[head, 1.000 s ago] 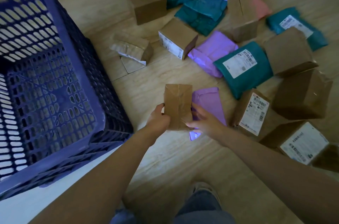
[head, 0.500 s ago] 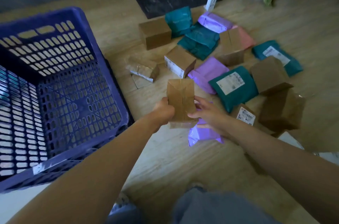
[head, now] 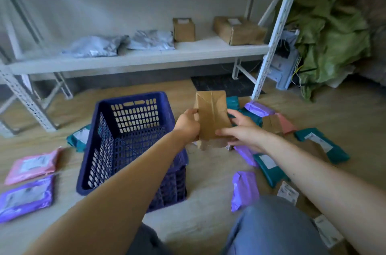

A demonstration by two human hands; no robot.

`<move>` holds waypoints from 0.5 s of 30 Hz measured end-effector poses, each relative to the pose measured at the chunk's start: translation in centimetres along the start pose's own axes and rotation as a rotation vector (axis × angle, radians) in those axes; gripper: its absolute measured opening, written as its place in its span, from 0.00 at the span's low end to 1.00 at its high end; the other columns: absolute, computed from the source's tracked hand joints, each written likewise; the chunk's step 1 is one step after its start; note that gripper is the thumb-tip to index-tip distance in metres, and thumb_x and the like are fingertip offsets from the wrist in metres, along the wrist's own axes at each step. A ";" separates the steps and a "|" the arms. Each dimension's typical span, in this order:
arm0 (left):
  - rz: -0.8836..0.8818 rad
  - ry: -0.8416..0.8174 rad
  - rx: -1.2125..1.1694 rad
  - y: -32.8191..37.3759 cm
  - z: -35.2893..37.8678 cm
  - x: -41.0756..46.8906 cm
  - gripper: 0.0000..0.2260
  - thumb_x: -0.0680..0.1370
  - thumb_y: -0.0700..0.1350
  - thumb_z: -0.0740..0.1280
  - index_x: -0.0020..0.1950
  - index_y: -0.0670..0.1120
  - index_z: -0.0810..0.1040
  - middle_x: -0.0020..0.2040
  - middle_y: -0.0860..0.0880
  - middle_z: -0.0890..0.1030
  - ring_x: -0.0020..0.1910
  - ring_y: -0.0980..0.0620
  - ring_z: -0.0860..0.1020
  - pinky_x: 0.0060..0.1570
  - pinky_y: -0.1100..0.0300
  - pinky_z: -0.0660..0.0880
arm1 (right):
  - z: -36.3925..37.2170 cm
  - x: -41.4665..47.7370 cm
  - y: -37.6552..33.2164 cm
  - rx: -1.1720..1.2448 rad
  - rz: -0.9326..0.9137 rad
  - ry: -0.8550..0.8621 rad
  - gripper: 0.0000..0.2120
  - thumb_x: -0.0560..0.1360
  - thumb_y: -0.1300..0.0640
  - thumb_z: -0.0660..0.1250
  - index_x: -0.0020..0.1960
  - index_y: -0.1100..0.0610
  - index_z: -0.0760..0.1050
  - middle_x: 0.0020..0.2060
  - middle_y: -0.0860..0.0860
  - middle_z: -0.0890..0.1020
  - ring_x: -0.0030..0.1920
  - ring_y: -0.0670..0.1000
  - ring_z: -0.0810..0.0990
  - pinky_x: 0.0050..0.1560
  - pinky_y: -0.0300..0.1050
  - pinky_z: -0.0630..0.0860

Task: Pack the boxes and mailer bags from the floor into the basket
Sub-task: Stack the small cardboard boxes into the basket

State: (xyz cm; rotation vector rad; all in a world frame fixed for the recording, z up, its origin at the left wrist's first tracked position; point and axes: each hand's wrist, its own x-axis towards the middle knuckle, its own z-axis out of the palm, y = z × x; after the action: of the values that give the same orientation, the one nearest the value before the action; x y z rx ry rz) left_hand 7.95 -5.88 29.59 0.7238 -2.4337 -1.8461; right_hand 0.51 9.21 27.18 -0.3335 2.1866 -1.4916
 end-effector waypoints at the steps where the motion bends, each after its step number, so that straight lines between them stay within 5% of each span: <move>1: 0.010 0.010 -0.023 0.7 -0.9 -1.1 0.25 0.77 0.30 0.56 0.71 0.49 0.65 0.55 0.41 0.78 0.51 0.40 0.80 0.50 0.42 0.79 | 0.3 -0.6 -1.1 -0.006 -0.018 -0.005 0.44 0.65 0.57 0.78 0.75 0.45 0.58 0.69 0.46 0.69 0.61 0.51 0.76 0.54 0.52 0.79; 7: 0.074 0.101 -0.118 3.1 -5.2 -7.4 0.24 0.78 0.31 0.50 0.71 0.49 0.66 0.39 0.51 0.72 0.41 0.46 0.77 0.46 0.52 0.78 | 4.2 -3.2 -6.1 -0.114 -0.153 0.053 0.50 0.57 0.46 0.81 0.73 0.47 0.59 0.61 0.46 0.77 0.58 0.51 0.78 0.52 0.50 0.78; 11: 0.066 0.128 -0.186 3.1 -7.2 -9.8 0.25 0.78 0.29 0.49 0.72 0.48 0.63 0.37 0.52 0.70 0.35 0.48 0.75 0.36 0.58 0.76 | 7.3 -3.8 -8.3 -0.234 -0.216 0.100 0.52 0.56 0.45 0.82 0.73 0.50 0.57 0.64 0.51 0.73 0.62 0.53 0.74 0.63 0.55 0.73; 15: 0.050 0.140 -0.222 1.8 -9.2 -10.5 0.25 0.78 0.28 0.52 0.71 0.48 0.63 0.40 0.53 0.73 0.39 0.50 0.78 0.41 0.56 0.80 | 10.6 -3.5 -9.4 -0.411 -0.217 0.134 0.53 0.56 0.43 0.81 0.71 0.52 0.55 0.64 0.52 0.70 0.63 0.54 0.72 0.58 0.49 0.73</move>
State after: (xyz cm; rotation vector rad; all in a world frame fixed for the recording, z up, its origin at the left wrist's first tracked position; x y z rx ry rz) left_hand 19.20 -10.18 36.89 0.7417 -2.1011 -1.9342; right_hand 8.32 -1.40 33.53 -0.6393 2.6331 -1.1843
